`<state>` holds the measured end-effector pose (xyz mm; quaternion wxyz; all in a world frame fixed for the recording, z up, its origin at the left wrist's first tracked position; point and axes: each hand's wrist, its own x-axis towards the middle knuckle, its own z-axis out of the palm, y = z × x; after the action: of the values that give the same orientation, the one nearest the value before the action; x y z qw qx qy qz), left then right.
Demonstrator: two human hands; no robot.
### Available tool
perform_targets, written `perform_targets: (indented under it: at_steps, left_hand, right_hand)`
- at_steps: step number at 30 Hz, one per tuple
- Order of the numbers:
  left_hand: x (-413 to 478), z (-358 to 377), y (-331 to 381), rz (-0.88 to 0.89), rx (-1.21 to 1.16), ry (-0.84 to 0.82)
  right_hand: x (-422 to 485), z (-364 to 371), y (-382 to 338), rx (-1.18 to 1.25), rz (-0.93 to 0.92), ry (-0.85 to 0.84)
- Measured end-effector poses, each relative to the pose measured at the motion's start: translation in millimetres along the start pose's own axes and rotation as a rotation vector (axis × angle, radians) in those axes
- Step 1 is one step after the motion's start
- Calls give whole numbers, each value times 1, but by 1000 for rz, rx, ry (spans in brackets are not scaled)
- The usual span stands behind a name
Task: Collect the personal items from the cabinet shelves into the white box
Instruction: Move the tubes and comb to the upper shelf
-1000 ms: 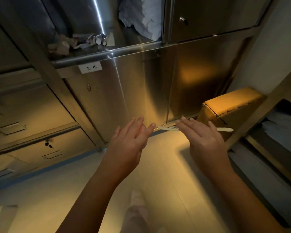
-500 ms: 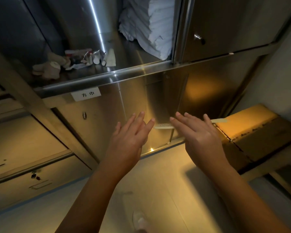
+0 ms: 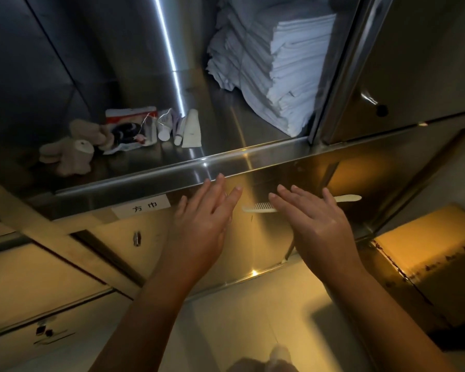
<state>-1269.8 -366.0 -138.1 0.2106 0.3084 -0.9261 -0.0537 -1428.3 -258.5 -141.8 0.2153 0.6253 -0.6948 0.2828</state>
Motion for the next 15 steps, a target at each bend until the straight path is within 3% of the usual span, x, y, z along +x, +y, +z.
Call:
perform_targets:
  at_steps: [6, 15]
  left_hand:
    - [62, 22, -26, -110, 73, -9]
    - [152, 50, -61, -261, 217, -23]
  right_hand:
    - [55, 52, 44, 82, -82, 50]
    - [134, 117, 102, 186, -309, -22]
